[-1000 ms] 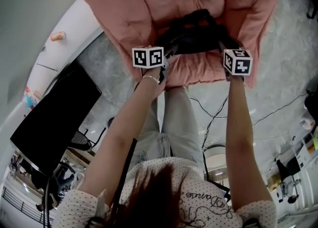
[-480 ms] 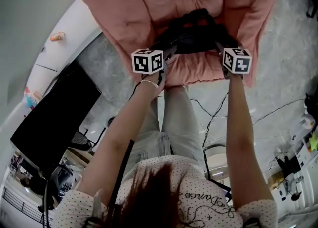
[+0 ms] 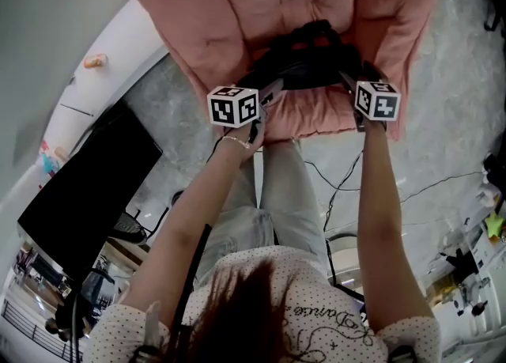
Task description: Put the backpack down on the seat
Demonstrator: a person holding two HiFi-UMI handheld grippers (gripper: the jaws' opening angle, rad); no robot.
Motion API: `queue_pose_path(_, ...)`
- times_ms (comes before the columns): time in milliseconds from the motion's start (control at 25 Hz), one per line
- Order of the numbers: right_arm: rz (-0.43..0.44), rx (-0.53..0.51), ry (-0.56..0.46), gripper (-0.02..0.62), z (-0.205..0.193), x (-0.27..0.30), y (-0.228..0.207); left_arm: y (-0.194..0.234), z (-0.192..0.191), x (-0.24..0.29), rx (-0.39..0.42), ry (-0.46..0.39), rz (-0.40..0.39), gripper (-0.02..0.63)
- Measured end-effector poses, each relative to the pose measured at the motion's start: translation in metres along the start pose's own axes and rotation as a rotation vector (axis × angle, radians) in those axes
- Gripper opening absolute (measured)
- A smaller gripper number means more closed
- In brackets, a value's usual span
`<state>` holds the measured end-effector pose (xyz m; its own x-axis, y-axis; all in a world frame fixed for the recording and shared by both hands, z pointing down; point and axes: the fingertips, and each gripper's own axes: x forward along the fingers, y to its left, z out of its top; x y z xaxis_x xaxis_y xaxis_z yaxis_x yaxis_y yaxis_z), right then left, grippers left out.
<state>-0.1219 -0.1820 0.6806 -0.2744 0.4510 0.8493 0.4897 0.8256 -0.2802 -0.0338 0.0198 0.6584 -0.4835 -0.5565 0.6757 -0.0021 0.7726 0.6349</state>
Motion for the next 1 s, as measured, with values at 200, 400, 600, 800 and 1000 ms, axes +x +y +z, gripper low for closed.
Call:
queue_pose_path(200, -0.008, 0.03, -0.008, 0.423, 0.005, -0.007, 0.005, -0.007, 0.015, -0.006, 0.075, 0.01, -0.008, 0.295)
queue_pose_path(400, -0.033, 0.045, -0.007, 0.462, 0.007, -0.015, 0.009, -0.009, 0.026, -0.017, 0.12, 0.006, -0.003, 0.295)
queue_pose_path(600, -0.075, 0.054, -0.073, 0.454, 0.026, -0.032, 0.006, -0.01, 0.035, -0.031, 0.148, -0.003, -0.009, 0.295)
queue_pose_path(800, -0.082, 0.02, -0.122, 0.439, 0.051, -0.054, 0.021, -0.015, 0.041, -0.045, 0.182, -0.001, -0.013, 0.295)
queue_pose_path(1000, -0.084, 0.038, -0.198, 0.393, 0.07, -0.069, 0.041, -0.019, 0.05, -0.055, 0.201, -0.015, -0.024, 0.295)
